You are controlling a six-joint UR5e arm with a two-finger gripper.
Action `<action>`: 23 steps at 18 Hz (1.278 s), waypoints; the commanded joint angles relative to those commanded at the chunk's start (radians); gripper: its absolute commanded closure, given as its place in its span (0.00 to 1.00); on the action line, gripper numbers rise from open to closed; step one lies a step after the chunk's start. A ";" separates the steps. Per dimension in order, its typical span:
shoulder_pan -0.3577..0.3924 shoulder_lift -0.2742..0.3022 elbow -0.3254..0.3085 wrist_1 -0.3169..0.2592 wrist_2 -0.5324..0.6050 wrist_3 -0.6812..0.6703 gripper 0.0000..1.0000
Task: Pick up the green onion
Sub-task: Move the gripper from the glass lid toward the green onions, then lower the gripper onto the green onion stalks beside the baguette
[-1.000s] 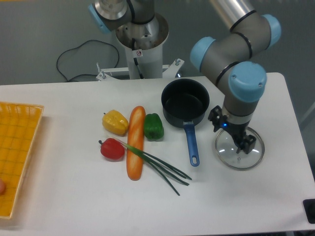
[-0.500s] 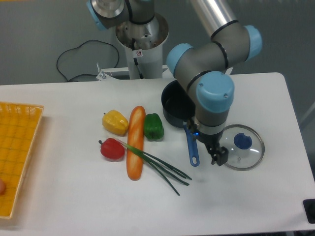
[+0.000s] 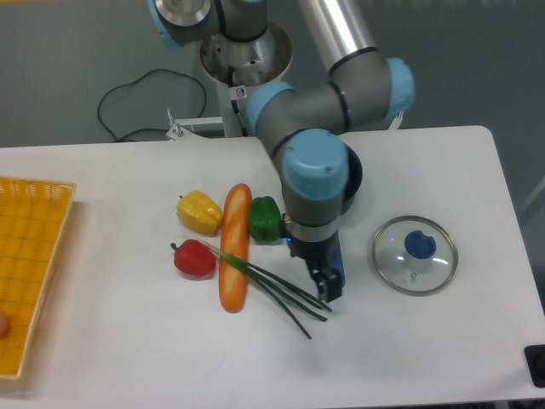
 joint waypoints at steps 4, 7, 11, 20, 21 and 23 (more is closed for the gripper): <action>-0.028 0.008 -0.011 -0.001 0.005 0.006 0.00; -0.035 0.008 -0.021 -0.003 0.011 0.014 0.00; -0.055 0.008 -0.064 -0.006 0.018 -0.009 0.00; -0.112 0.069 -0.196 -0.011 0.021 -0.008 0.00; -0.123 0.068 -0.201 -0.014 0.021 -0.012 0.00; -0.137 0.058 -0.203 -0.015 0.021 -0.014 0.00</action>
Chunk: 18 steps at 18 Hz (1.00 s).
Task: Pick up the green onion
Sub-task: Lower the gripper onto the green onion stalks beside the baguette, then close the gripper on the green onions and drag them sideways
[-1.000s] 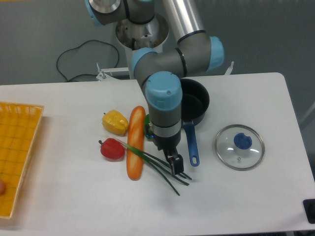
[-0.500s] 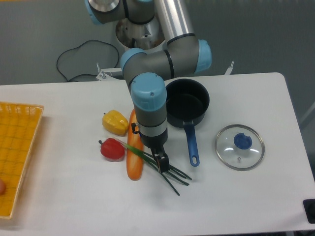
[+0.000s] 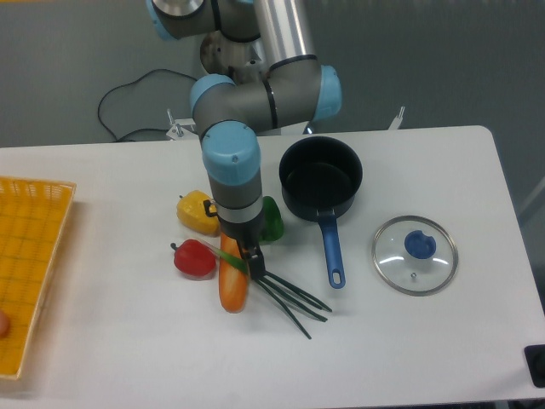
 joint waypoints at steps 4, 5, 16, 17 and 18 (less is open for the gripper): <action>-0.002 -0.028 0.000 0.002 0.002 0.009 0.00; -0.002 -0.029 0.000 0.002 0.000 0.009 0.00; -0.014 -0.068 -0.006 -0.003 0.000 0.005 0.08; -0.014 -0.068 -0.008 -0.003 0.000 0.003 0.08; -0.014 -0.068 -0.009 -0.003 0.000 0.003 0.08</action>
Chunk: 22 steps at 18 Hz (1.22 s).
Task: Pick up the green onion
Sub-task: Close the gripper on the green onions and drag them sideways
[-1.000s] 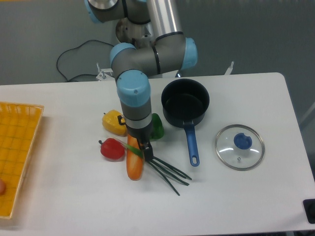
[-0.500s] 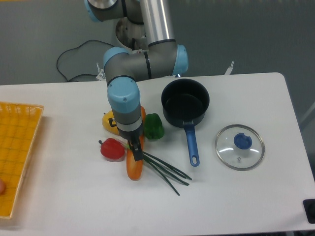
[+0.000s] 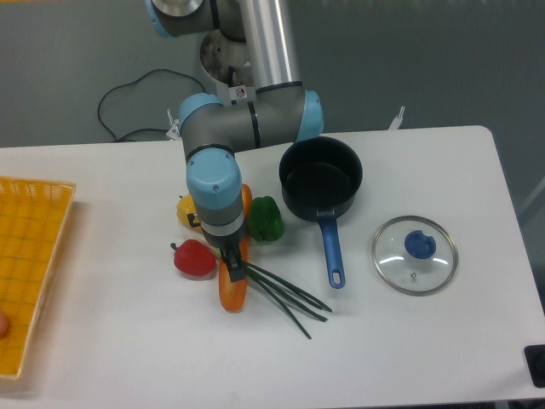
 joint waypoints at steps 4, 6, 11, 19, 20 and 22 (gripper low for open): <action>-0.011 -0.012 -0.003 0.000 0.000 0.000 0.08; -0.012 -0.017 -0.003 0.000 0.002 0.000 0.11; -0.015 -0.026 -0.003 0.000 0.002 -0.002 0.14; -0.015 -0.032 -0.003 0.000 0.002 -0.005 0.25; -0.015 -0.032 -0.003 0.002 0.000 -0.005 0.26; -0.014 -0.031 -0.003 0.002 0.000 -0.005 0.30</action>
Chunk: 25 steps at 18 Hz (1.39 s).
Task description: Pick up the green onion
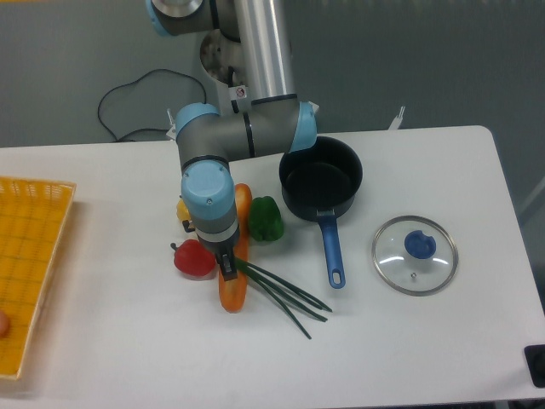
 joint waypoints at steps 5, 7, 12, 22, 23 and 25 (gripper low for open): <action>-0.002 0.000 0.000 0.002 0.000 -0.008 0.42; -0.002 0.000 0.002 0.000 0.000 -0.008 0.48; 0.000 0.000 0.002 0.000 0.002 -0.008 0.62; 0.005 0.006 0.011 0.000 0.003 0.002 0.75; 0.005 0.008 0.012 0.000 0.003 0.003 0.76; 0.008 0.009 0.012 0.000 0.003 0.003 0.76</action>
